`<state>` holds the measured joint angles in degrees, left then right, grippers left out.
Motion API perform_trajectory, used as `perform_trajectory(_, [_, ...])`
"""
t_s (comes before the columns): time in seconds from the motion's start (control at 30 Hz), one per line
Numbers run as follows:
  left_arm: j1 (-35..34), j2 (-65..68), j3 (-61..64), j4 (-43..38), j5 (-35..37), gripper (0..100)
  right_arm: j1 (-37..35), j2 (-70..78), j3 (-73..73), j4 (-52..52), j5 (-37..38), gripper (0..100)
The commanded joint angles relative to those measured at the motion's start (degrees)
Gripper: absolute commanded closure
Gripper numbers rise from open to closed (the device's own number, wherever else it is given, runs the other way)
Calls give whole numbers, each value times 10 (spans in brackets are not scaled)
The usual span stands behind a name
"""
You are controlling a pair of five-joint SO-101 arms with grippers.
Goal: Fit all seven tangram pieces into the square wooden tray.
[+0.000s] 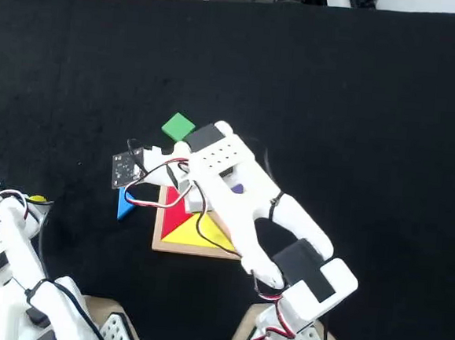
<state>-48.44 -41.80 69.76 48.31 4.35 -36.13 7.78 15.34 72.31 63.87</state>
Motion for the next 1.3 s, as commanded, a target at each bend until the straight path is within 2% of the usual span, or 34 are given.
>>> perform_trajectory(0.0, [9, -6, -2, -10, 1, 716, -4, -3, 3, -21, -7, 987])
perform_trajectory(0.4, [9, -6, -2, -10, 1, 716, 84, 36, 4, -39, 10, 987])
perform_trajectory(0.53, [9, -6, -2, -11, 1, 716, 76, 19, -22, -26, -3, 988])
perform_trajectory(0.8, [9, -6, -2, -11, 1, 716, 4, -35, -7, -4, -21, 988])
perform_trajectory(0.97, [9, -6, -2, -11, 1, 716, 16, -9, 3, 4, -20, 988])
perform_trajectory(1.17, [9, -6, -2, -11, 1, 716, 25, -10, 3, 106, 30, 988])
perform_trajectory(1.27, [9, -6, -2, -11, 1, 716, 37, -13, 3, 113, 31, 988])
